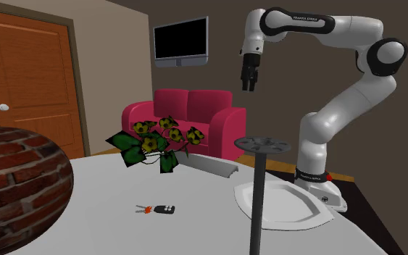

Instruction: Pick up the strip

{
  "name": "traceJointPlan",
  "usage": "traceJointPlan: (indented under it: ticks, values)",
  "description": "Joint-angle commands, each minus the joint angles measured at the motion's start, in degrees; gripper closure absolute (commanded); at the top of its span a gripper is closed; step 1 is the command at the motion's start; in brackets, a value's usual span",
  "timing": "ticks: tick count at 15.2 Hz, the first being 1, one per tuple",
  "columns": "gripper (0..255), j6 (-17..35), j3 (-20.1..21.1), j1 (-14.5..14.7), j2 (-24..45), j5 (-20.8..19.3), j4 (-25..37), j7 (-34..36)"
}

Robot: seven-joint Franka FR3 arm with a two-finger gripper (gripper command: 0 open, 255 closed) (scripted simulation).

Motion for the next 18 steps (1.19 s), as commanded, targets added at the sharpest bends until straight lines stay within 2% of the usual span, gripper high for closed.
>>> traceJointPlan:
  ticks: [1, 10, 18]
  values:
    - [0, 0.0, 0.0, 0.0, 0.0, 0.0, 0.0, 0.0]
    - [0, 10.7, 9.0, 3.7, 7.9, 4.9, -3.3, 6.8]
    - [0, 20.0, 16.8, 6.4, 18.8, 7.2, -1.9, 12.7]
